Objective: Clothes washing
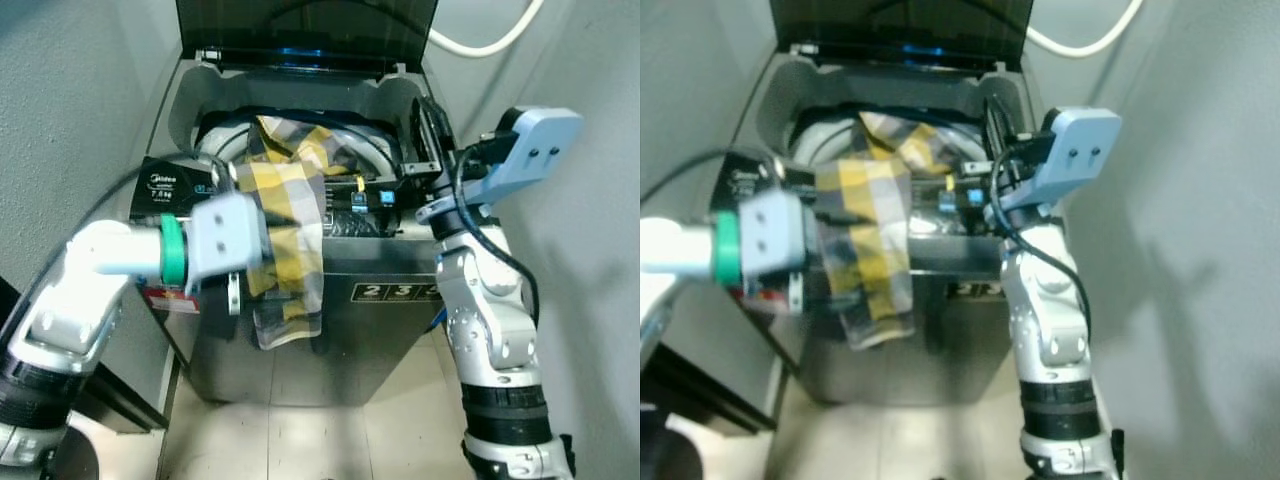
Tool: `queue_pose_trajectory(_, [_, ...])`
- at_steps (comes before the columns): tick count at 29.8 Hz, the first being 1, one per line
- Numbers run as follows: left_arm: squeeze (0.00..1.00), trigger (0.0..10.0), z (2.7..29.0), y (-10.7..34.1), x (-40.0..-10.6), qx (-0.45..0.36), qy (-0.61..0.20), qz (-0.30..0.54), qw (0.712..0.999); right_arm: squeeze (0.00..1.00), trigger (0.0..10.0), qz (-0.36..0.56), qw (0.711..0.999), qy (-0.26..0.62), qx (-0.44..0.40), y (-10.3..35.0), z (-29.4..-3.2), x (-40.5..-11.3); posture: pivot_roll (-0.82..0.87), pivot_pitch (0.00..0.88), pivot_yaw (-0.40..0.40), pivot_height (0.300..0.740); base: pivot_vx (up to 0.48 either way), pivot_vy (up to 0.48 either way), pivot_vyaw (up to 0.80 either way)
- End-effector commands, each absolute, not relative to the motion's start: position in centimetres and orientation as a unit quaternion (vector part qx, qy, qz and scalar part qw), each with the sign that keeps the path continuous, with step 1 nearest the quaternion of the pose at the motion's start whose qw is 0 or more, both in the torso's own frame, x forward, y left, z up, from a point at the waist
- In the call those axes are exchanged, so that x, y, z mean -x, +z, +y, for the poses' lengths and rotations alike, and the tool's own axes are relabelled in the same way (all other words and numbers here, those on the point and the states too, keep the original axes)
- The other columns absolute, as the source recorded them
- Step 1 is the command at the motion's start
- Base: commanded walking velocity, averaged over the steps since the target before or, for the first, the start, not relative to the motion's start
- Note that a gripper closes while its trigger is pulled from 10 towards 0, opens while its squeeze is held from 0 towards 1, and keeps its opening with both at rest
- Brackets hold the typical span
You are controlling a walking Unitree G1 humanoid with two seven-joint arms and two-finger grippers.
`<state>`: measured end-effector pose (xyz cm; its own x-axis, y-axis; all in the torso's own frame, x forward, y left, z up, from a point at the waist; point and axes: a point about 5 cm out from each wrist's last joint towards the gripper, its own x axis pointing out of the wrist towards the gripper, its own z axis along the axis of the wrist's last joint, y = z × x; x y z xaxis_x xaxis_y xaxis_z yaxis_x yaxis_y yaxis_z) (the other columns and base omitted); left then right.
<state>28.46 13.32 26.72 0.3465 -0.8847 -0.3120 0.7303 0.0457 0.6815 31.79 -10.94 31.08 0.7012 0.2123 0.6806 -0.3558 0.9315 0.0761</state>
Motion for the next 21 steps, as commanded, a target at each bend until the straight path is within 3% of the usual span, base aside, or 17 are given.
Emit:
queue_pose_trajectory(1, [0.0, 10.0, 13.4, 25.8, -27.9, -0.431, -0.565, -0.071, 0.7, 0.0, 10.0, -0.356, 0.915, 0.158, -0.106, 31.1, -10.8, -31.7, 0.08, 0.177, -0.004, 0.731, 0.0, 0.0, 0.0])
queue_pose_trajectory(8, [0.0, 10.0, 15.0, 24.1, -28.8, -0.51, -0.511, -0.028, 0.691, 0.0, 10.0, -0.355, 0.916, 0.154, -0.107, 30.9, -11.0, -31.7, 0.08, 0.177, -0.003, 0.731, 0.0, 0.0, 0.0])
queue_pose_trajectory(10, [0.0, 10.0, 15.4, 23.7, -29.8, -0.561, -0.48, -0.029, 0.674, 0.0, 10.0, -0.355, 0.915, 0.156, -0.107, 31.0, -10.9, -31.8, 0.08, 0.176, -0.008, 0.731, 0.0, 0.0, 0.0])
queue_pose_trajectory(21, [0.0, 10.0, 15.7, 22.2, -31.5, -0.641, -0.433, -0.029, 0.633, 0.0, 10.0, -0.357, 0.915, 0.156, -0.106, 31.1, -11.0, -31.8, 0.08, 0.175, -0.007, 0.731, 0.0, 0.0, 0.0])
